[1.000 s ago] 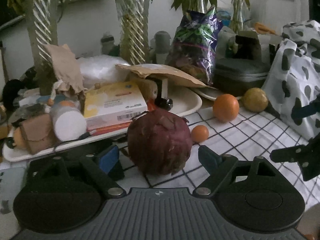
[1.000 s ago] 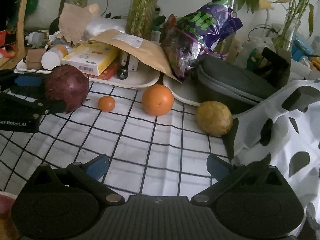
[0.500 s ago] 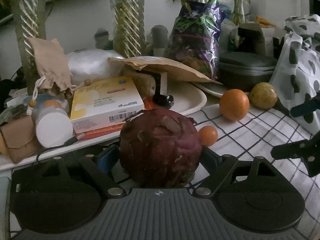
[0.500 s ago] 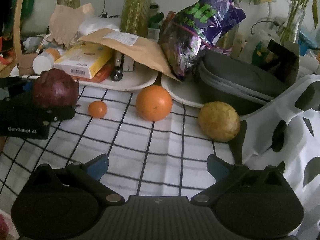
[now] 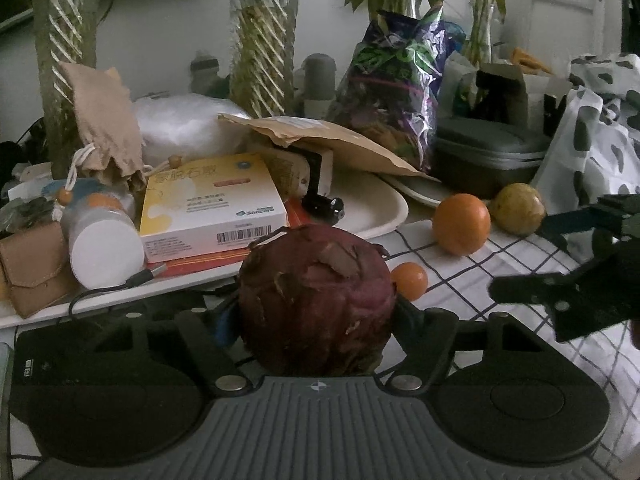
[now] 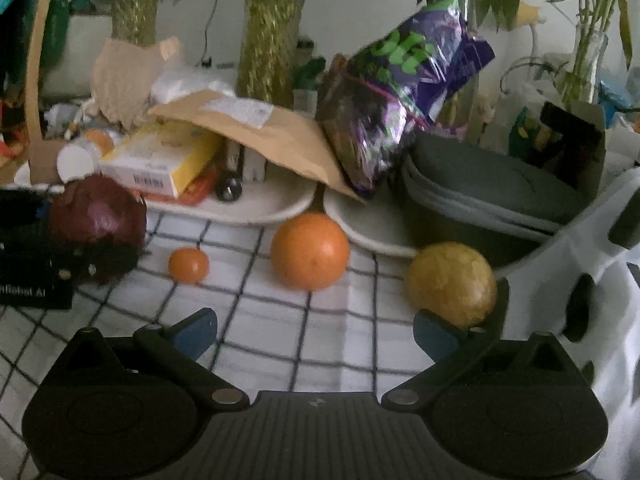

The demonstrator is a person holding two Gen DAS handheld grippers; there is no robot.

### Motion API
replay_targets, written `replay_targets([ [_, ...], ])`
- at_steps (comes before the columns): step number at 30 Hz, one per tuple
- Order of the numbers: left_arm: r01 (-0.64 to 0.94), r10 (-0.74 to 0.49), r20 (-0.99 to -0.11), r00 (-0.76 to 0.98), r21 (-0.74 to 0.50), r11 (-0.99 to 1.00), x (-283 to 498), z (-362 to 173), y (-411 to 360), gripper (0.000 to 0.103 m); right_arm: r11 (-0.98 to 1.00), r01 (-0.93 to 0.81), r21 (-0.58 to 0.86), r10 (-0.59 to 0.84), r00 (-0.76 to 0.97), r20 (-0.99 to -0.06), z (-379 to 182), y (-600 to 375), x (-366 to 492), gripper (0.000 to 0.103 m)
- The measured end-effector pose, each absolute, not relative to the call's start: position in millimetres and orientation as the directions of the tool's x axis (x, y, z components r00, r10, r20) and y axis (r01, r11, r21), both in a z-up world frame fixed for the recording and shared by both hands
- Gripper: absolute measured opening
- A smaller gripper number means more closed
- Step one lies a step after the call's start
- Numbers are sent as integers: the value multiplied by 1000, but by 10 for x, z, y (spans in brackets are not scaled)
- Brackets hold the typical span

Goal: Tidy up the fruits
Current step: 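Close left tool on the red dragon fruit while right tool closes on the large orange, then carry the dragon fruit in left tool to the plate while right tool carries the orange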

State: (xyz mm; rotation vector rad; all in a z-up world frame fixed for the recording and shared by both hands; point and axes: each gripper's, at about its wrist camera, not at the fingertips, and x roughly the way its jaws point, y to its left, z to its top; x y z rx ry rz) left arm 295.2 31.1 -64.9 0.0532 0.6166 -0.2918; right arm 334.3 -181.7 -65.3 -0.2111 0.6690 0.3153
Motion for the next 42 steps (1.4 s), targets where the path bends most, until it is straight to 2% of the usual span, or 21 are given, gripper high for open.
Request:
replay_targets([
  [3,286,-253,-577,776,-36,958,2952,-644,312,69,934,-344,-93,223,768,-600,-660,-1787,3393,103],
  [5,288,-253,-578,776,-31,957,2950,-639,308,69,938,-335,-87,226,784,-578,-663,-1780,3437,97],
  [6,289,-252,-578,776,-30,957,2947,-638,308,69,940,-329,-88,223,791,-570,-663,-1774,3462,91],
  [9,291,-254,-578,776,-30,956,2946,-632,309,68,942,-324,-91,218,793,-569,-674,-1751,3558,87],
  [15,299,-256,-579,774,-22,954,2935,-627,309,68,940,-327,-97,218,794,-568,-749,-1683,3674,74],
  [17,303,-254,-578,776,-12,953,2922,-628,297,68,938,-334,-92,224,788,-573,-772,-1667,3711,65],
  [18,306,-253,-577,777,-4,952,2917,-629,290,68,938,-336,-87,226,781,-582,-784,-1664,3732,54],
  [23,319,-254,-577,776,11,948,2896,-627,266,68,939,-341,-51,240,753,-612,-747,-1702,3751,54],
  [42,359,-292,-546,785,16,933,2495,-345,176,67,908,-418,-9,332,735,-592,-323,-1840,3237,54],
])
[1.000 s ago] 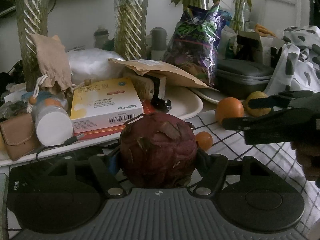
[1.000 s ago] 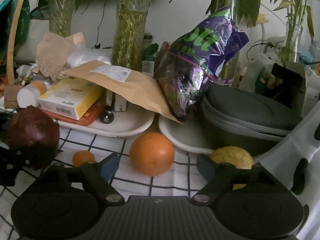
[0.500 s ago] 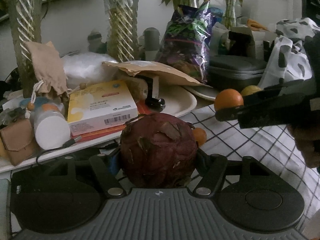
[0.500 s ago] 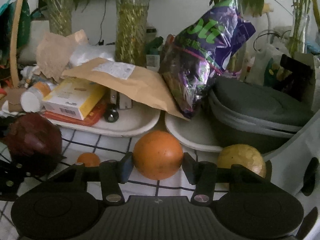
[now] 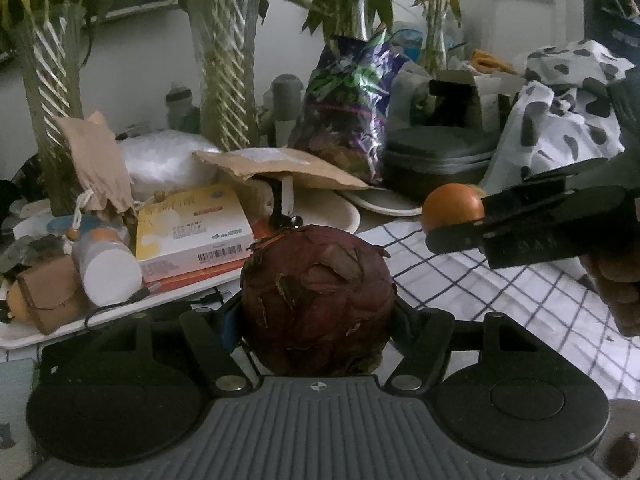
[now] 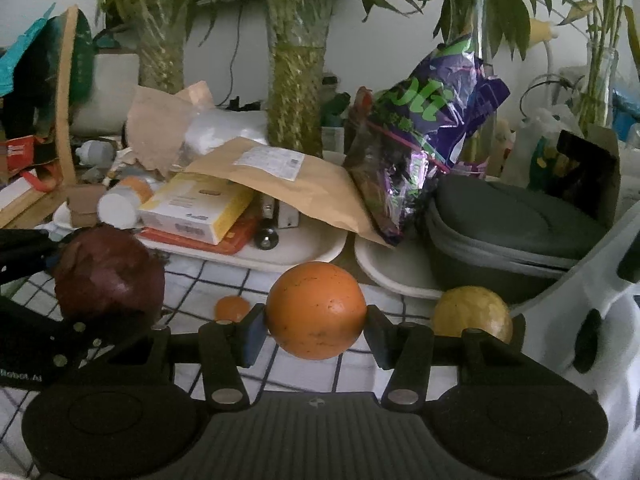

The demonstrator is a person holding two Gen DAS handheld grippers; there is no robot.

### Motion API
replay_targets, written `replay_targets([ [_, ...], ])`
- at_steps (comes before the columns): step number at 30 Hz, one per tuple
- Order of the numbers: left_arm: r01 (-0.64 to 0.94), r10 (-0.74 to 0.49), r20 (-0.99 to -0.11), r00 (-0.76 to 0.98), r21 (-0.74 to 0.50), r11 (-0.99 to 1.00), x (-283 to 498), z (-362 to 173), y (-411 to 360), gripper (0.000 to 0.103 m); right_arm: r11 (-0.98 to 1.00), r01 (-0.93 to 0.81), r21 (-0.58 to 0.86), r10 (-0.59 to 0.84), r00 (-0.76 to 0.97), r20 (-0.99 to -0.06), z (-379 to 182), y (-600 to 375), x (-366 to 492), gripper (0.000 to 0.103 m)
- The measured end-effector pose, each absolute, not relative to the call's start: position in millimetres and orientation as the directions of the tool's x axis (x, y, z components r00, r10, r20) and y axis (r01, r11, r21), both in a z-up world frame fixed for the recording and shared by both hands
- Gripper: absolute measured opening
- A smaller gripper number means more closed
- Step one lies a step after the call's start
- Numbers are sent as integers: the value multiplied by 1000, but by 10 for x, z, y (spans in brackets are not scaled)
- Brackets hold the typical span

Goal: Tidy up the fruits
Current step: 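Carry the dragon fruit in left tool to the plate while right tool carries the orange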

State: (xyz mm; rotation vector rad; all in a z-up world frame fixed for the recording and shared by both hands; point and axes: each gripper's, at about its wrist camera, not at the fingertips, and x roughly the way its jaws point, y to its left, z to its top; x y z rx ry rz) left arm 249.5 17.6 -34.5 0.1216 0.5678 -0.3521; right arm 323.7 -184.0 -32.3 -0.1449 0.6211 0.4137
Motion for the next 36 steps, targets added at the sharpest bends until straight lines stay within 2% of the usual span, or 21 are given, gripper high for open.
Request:
replay_targets([
  [17,405,-339,-525,781,13,914,1797,-102,14,67,873,-486,35,406,686,-604,-49,-1953,2404,54],
  [36,437,-379,-530,758,-18,899,826,28,-108,67,887,-458,54,396,696,-599,111,-2184,1551,54],
])
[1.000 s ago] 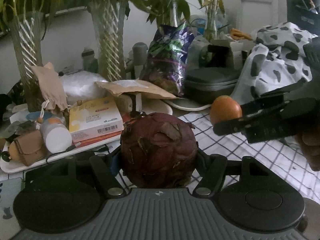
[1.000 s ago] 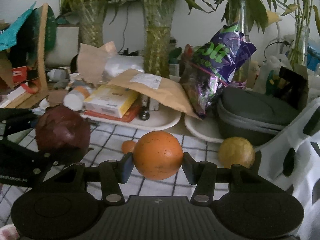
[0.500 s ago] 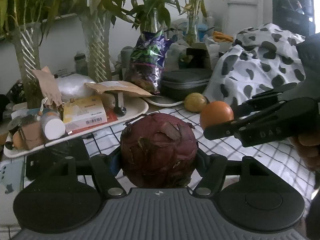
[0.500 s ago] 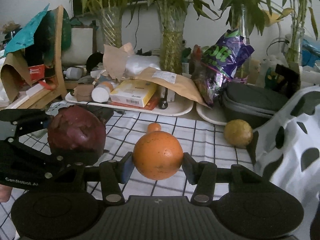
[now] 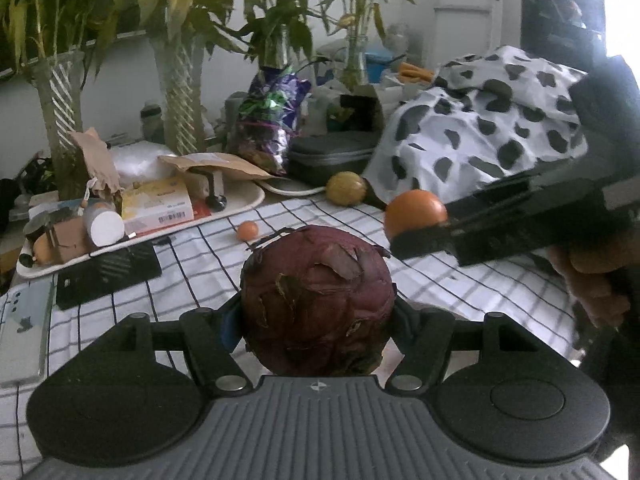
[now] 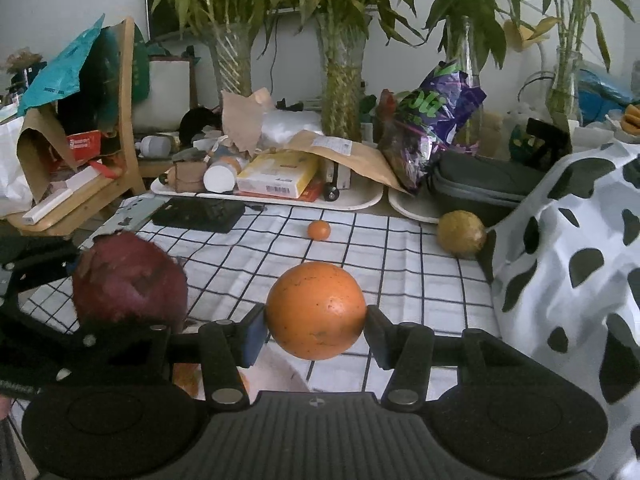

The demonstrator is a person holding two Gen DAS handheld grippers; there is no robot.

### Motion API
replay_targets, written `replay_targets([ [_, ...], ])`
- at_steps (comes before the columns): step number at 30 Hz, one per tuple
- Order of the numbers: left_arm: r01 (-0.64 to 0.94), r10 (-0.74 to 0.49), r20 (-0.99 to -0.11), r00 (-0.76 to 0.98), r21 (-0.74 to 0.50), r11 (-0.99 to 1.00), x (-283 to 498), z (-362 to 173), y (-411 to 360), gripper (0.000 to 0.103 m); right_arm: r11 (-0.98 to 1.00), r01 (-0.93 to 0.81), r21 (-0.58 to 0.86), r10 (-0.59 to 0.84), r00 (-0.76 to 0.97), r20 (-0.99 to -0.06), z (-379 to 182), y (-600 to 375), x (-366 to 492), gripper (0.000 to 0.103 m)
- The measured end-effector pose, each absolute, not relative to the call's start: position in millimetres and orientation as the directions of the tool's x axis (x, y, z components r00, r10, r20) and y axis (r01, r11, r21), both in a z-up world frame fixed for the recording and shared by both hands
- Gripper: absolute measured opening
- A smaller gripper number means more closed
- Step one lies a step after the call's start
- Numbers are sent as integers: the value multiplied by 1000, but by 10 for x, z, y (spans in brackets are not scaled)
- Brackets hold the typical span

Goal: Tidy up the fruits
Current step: 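Carry the dragon fruit in left tool to the plate while right tool carries the orange, then open right tool to set the orange on the plate while left tool releases the dragon fruit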

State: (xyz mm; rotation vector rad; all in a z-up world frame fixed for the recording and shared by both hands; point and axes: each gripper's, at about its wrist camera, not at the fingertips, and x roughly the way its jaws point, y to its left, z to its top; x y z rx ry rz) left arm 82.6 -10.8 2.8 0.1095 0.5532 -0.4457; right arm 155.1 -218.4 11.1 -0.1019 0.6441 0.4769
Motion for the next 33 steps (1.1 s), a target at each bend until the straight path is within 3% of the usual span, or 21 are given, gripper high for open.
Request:
replay_targets([
  [11,508,-432,-569,700,-30,861,309,13,-272,67,896,-436,83,394,694,-602,145,-2304,1183,54],
  [21,565,-490,-662,567,-120,816,258,-186,-411,67,902,-418,109,395,694,-602,160,-2410,980,54],
  [33,601,-361,-712,602,106,792,202,-352,-629,73,893,-434,120,401,645,-651,99,-2397,890,54],
])
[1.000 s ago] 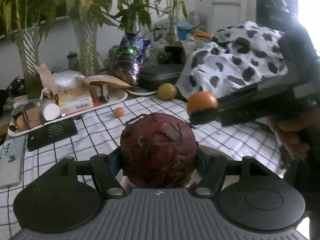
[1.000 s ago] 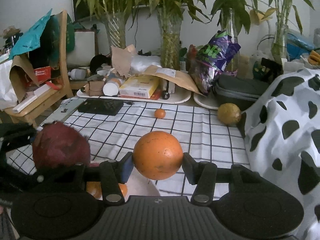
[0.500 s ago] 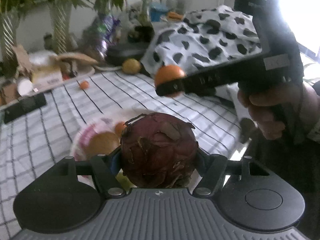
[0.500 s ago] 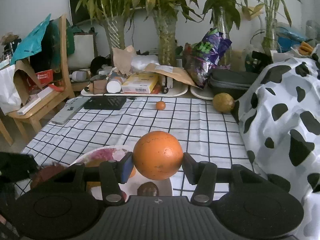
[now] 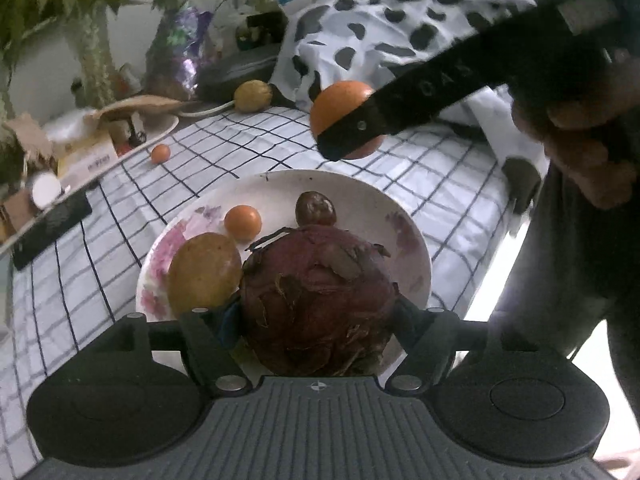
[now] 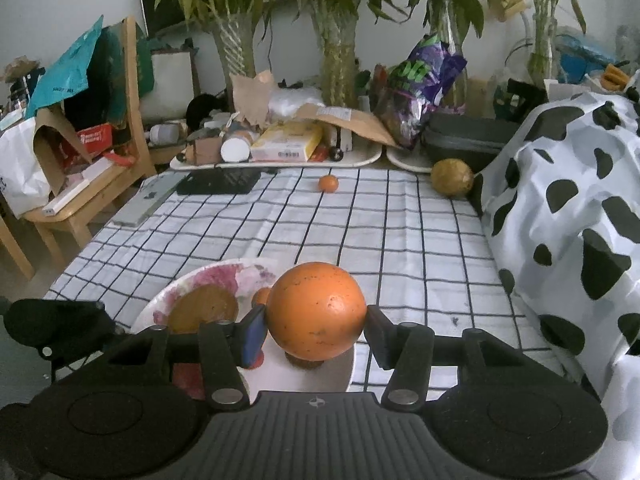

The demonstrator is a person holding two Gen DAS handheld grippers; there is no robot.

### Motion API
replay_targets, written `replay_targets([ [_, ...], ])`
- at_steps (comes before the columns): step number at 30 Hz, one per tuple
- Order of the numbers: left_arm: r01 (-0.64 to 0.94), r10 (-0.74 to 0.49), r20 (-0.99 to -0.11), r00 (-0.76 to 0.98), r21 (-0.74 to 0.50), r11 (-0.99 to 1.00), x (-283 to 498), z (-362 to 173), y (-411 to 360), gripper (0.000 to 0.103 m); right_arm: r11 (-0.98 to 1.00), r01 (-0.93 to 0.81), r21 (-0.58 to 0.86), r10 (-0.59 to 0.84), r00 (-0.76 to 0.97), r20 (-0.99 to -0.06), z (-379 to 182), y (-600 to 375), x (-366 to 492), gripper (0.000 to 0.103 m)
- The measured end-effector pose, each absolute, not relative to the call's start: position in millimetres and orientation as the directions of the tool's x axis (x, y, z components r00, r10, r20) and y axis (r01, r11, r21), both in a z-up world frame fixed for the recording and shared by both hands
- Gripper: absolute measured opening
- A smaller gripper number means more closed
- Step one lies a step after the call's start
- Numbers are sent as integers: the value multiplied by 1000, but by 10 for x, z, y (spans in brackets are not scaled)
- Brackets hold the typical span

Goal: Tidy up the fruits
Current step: 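Open right tool to set the orange on the plate while left tool releases the dragon fruit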

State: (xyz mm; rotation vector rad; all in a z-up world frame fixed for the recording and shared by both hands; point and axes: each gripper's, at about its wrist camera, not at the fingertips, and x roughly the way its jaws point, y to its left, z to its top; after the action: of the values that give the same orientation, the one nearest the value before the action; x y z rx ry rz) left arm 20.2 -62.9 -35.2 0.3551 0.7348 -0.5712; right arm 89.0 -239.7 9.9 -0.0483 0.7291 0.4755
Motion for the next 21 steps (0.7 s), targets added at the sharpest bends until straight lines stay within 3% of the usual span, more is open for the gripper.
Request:
replay_targets([
  [3,611,-350,-716,604,135,780,182,-363,-656,74,890,-437,130,402,617,-677,54,-2381,897,54],
  [18,546,-414,-689,595,-31,837,171,-163,-432,81,886,-376,271,438,484,-758,-120,-2370,911,54],
  [20,537,-412,-689,596,-39,843,164,-148,-414,81,885,-368,285,442,475,-761,-127,-2367,914,68],
  [21,532,-409,-689,598,-42,846,160,-141,-408,81,884,-368,290,448,481,-754,-112,-2370,901,81],
])
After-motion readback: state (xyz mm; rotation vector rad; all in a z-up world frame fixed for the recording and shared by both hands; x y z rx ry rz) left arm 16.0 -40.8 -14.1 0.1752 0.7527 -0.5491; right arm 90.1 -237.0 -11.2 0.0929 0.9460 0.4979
